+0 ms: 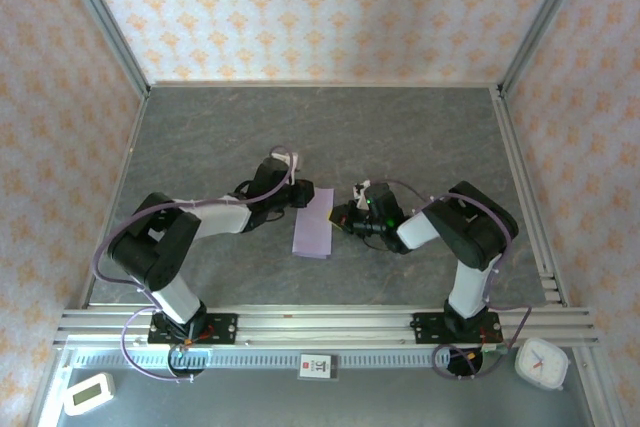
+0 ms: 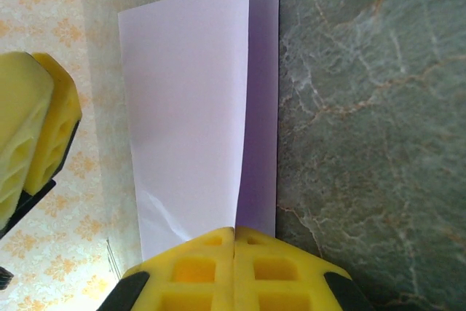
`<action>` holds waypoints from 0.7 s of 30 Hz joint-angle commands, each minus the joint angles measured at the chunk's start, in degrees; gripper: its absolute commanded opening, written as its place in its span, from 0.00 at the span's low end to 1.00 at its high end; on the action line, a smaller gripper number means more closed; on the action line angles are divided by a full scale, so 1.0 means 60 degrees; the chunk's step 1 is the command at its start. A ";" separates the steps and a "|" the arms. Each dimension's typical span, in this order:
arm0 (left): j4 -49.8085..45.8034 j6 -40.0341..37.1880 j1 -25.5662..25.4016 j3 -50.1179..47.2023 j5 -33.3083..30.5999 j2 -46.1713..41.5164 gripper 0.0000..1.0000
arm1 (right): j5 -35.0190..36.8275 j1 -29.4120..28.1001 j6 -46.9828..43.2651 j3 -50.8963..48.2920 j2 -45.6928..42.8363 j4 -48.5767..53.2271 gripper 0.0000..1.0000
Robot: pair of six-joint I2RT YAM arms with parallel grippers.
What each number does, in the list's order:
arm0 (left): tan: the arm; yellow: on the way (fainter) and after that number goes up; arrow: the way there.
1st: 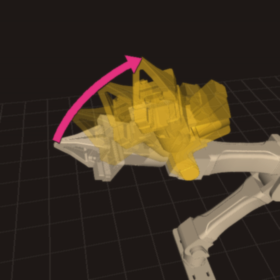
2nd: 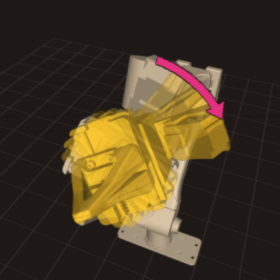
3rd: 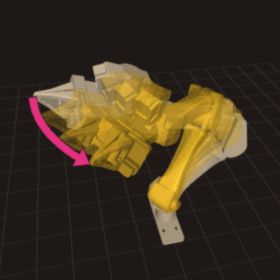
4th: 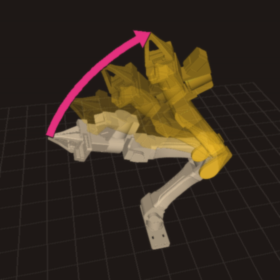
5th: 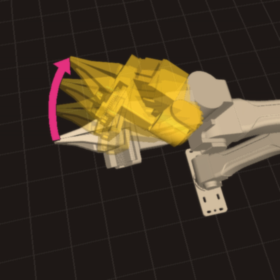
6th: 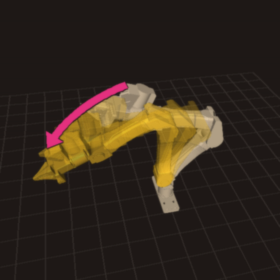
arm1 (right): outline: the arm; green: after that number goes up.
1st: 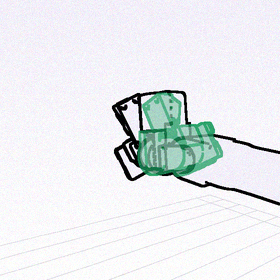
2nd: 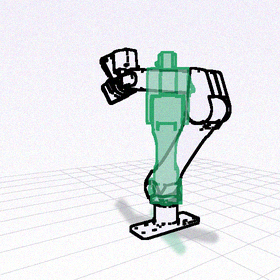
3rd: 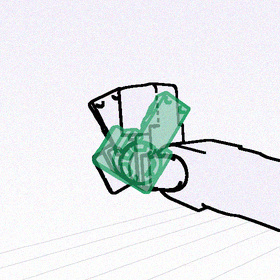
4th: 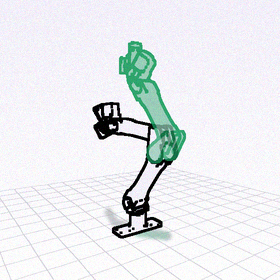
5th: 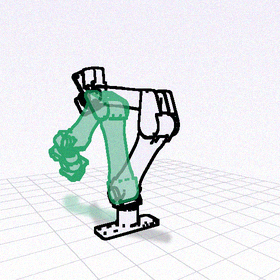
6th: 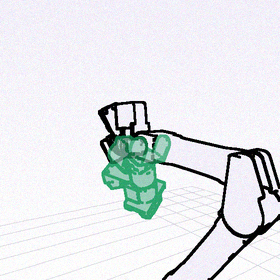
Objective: Fold a paper plane with a square sheet of paper (pick it up from the middle)
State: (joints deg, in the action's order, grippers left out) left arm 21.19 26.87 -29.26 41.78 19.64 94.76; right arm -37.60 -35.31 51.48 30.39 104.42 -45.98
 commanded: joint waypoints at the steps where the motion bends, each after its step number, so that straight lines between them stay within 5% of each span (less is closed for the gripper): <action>1: 0.0483 -0.0181 0.0069 -0.0207 0.0312 -0.0091 0.18 | 0.0223 -0.0040 0.0003 -0.0056 0.0350 -0.0064 0.00; 21: 0.1115 -0.0042 0.0114 -0.0982 -0.0121 0.0732 0.18 | 0.0174 -0.0039 -0.0010 -0.0179 0.0526 -0.0075 0.00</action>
State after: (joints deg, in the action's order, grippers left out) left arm 25.63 26.92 -29.10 36.58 20.49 98.28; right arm -38.17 -35.20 51.70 30.15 105.06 -47.46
